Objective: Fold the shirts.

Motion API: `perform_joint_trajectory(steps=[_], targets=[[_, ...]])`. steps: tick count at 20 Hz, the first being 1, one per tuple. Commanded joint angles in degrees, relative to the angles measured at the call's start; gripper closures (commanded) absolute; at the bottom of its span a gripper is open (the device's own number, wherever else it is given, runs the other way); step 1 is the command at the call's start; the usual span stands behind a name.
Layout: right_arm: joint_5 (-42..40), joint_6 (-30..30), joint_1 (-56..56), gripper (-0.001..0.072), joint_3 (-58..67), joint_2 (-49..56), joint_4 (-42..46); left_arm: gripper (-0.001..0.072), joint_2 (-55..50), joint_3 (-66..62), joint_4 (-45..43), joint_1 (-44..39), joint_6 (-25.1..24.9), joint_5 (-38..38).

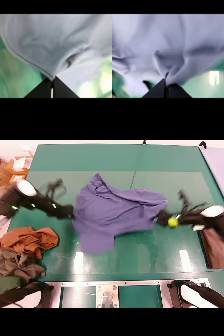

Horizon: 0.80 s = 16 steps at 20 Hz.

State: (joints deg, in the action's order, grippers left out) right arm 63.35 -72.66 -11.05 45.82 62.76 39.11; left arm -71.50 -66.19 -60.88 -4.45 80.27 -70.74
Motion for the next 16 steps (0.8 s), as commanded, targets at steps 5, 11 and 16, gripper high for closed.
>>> perform_joint_trajectory(steps=[5,11,16], targets=[[10.73,-5.88,-9.44,0.0696,50.49,-3.06,-0.33,0.0687,15.8,-39.58,-0.66,0.02,2.32,8.26],[10.03,-6.38,-10.25,0.0696,75.76,-4.48,-0.28,0.0686,16.85,-61.13,-0.61,0.02,2.01,7.74],[11.98,-6.16,-10.23,0.0696,75.34,-6.99,3.56,0.0686,17.68,-59.87,-0.72,0.02,1.79,4.31]])
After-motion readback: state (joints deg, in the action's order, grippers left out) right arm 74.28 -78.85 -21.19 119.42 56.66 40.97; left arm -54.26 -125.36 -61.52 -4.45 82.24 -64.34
